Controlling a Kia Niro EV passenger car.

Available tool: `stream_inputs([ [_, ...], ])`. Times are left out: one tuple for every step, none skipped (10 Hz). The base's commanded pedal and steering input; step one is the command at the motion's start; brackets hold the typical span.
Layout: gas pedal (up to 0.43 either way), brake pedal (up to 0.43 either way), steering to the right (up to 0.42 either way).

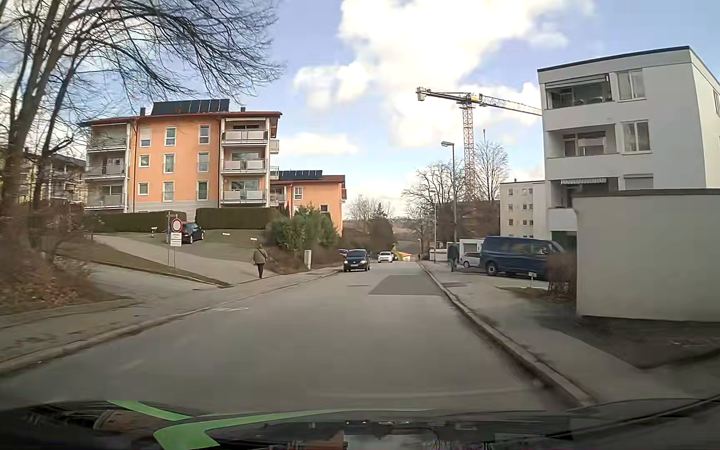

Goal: Follow the waypoints while adhering to traffic rules and regulations

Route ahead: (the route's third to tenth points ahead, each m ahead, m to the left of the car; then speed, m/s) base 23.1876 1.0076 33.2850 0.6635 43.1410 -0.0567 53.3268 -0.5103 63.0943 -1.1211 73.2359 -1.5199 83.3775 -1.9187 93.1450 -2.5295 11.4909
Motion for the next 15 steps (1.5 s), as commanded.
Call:
stream_inputs([
  [0.059,0.0,0.022],
  [0.039,0.0,0.022],
  [0.039,0.0,0.022],
  [0.039,0.0,0.022],
  [0.039,0.0,0.022],
  [0.039,0.0,0.022],
  [0.039,0.0,0.023],
  [0.039,0.0,0.023],
  [0.039,0.0,0.022],
  [0.039,0.0,0.02],
  [0.039,0.0,0.017],
  [0.039,0.0,0.014],
  [0.039,0.0,0.01],
  [0.047,0.0,0.007],
  [0.047,0.0,0.006],
])
